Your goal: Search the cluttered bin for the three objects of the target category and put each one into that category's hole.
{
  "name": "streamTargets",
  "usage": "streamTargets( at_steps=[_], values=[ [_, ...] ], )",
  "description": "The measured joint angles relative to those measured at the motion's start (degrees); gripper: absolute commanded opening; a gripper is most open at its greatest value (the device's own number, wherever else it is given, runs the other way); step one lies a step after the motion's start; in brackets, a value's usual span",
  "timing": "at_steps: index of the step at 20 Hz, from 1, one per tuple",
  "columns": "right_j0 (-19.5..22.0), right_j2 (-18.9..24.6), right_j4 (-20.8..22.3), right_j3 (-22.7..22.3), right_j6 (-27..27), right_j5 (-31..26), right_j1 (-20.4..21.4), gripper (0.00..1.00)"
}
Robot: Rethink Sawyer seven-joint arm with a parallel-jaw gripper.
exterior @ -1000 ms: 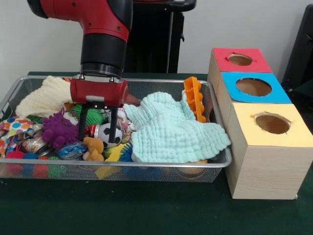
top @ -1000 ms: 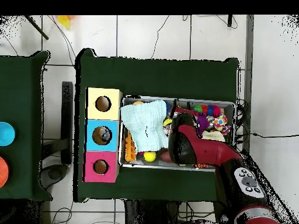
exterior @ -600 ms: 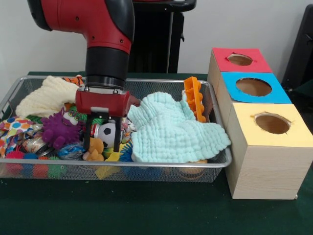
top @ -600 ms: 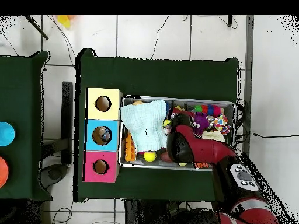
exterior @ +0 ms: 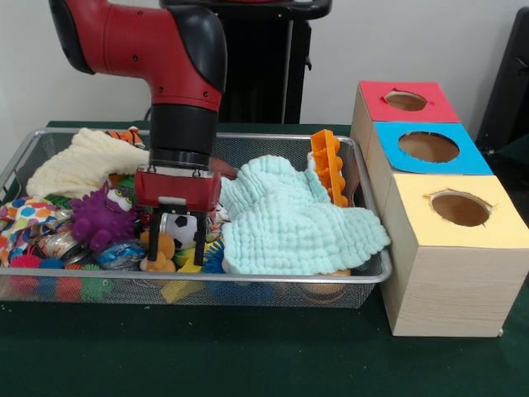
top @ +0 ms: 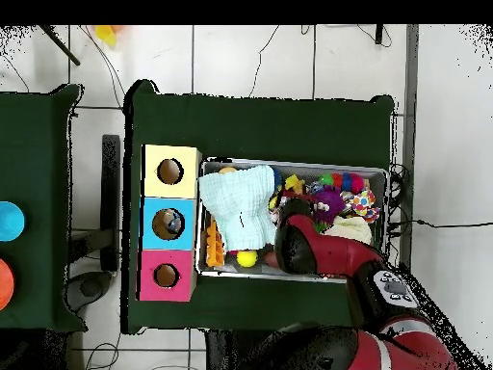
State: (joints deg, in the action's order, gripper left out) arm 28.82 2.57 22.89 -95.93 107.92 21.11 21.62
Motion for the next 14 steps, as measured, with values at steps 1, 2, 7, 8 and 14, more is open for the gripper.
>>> streamTargets(
  at_steps=[1,2,7,8,14],
  values=[
    [-0.2,-0.6,0.0,0.0,0.0,1.0,-0.2,1.00],
    [-0.2,-0.9,0.0,0.0,0.0,1.5,-0.2,1.00],
    [-0.6,-2.4,0.0,0.0,0.0,3.4,-0.2,1.00],
    [-0.6,-2.6,0.0,0.0,0.0,3.5,-0.2,1.00],
    [-0.9,-4.0,0.0,0.0,0.0,3.5,0.4,1.00]
  ],
)
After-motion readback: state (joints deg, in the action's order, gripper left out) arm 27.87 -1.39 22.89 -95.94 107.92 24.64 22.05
